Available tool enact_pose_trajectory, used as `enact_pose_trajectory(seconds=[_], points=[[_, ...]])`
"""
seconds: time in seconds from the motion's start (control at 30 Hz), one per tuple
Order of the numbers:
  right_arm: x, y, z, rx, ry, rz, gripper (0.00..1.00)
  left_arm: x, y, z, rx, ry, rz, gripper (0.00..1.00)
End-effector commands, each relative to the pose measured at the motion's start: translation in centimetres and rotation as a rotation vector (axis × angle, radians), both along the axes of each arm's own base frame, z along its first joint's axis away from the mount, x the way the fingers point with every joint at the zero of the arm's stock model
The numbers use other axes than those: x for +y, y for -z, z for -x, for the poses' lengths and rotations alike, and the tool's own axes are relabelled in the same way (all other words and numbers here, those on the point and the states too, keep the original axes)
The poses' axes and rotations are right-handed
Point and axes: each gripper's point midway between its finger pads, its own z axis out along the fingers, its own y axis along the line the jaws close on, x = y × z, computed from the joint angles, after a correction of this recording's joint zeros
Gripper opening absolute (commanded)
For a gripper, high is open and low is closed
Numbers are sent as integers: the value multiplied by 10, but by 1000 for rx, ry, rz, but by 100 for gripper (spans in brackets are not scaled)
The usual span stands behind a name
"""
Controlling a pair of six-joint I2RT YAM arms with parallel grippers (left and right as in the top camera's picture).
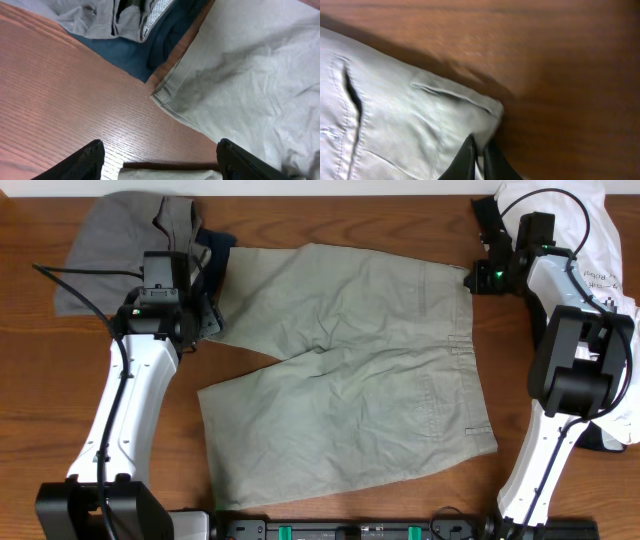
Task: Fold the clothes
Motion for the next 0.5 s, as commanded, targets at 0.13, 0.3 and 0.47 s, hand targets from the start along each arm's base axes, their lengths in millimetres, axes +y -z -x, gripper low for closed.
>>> enact_pose_trajectory(seconds=[0.13,0.3,0.47], points=[[-36,-43,4,-35,71,82,9,5,-11,-9,-30,79,-57,74],[-39,-109,14,-110,83,94,61,17,-27,-6,-35,56,-61,79],[-20,-193,50,-159,115,60,85,17,-59,22,-17,46,-55,84]])
